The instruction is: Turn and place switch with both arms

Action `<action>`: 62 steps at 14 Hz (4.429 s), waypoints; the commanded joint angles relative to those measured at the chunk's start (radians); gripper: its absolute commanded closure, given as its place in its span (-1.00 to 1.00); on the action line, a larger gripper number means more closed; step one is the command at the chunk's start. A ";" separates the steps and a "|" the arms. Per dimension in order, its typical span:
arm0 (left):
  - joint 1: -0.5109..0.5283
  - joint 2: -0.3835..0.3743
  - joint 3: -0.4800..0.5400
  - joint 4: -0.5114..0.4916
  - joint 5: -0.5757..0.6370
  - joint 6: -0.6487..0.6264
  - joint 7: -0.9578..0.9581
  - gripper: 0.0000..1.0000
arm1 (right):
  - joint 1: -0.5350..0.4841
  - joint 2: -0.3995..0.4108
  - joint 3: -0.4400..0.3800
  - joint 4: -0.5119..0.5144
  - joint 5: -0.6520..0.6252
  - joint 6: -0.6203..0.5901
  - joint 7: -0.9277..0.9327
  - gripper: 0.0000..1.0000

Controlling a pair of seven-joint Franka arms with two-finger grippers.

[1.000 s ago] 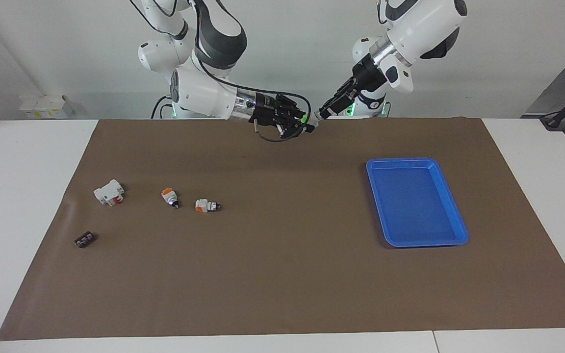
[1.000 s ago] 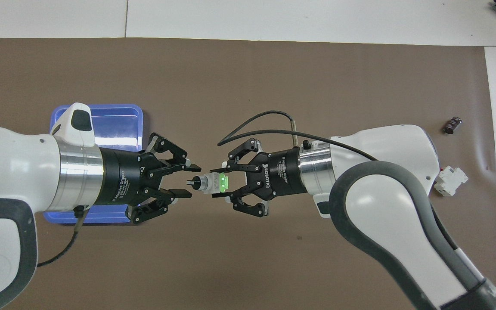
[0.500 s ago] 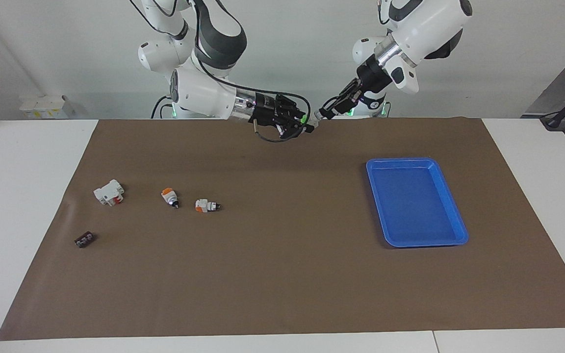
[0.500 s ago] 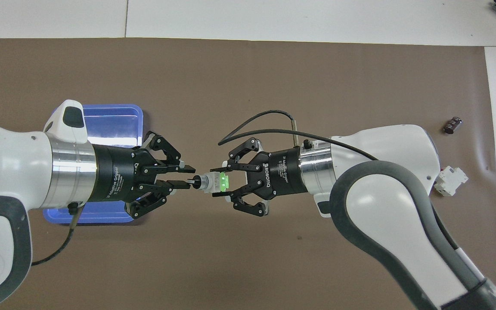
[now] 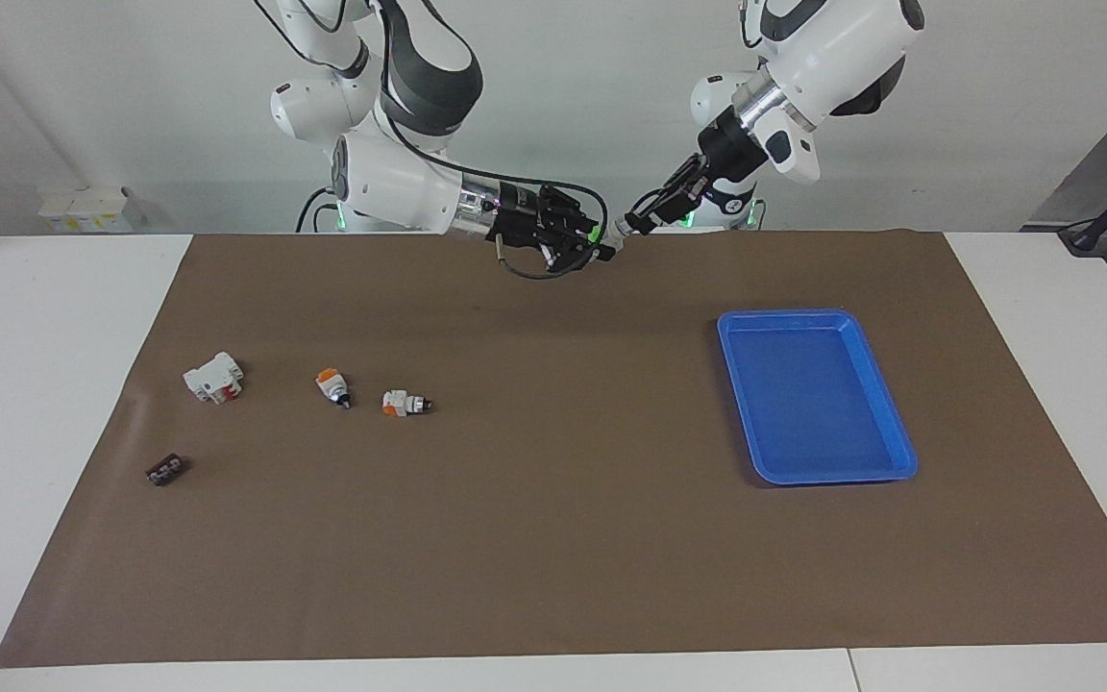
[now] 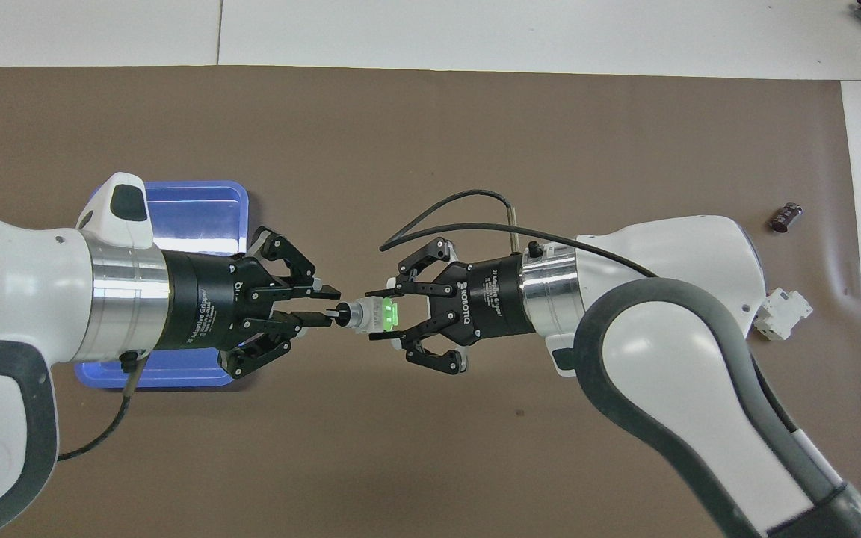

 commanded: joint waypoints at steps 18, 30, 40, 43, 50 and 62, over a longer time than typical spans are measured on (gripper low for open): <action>-0.009 -0.032 -0.010 -0.029 -0.013 -0.013 0.416 1.00 | 0.002 -0.018 0.001 0.003 0.013 0.029 0.025 1.00; -0.007 -0.032 -0.008 -0.023 0.069 -0.070 1.234 1.00 | 0.002 -0.019 0.001 0.002 0.010 0.048 0.030 1.00; -0.006 -0.033 -0.008 -0.008 0.092 -0.124 1.722 1.00 | 0.002 -0.021 0.001 0.002 0.008 0.046 0.048 1.00; -0.009 -0.033 -0.013 0.001 0.160 -0.125 1.780 1.00 | 0.002 -0.022 0.001 0.002 0.008 0.046 0.059 1.00; -0.010 -0.032 -0.013 0.010 0.203 -0.127 1.883 1.00 | 0.002 -0.044 0.001 0.008 -0.071 0.048 0.052 -1.00; 0.005 -0.134 -0.007 -0.195 0.611 -0.035 1.915 1.00 | -0.030 -0.064 -0.004 0.025 -0.668 0.051 -0.193 -1.00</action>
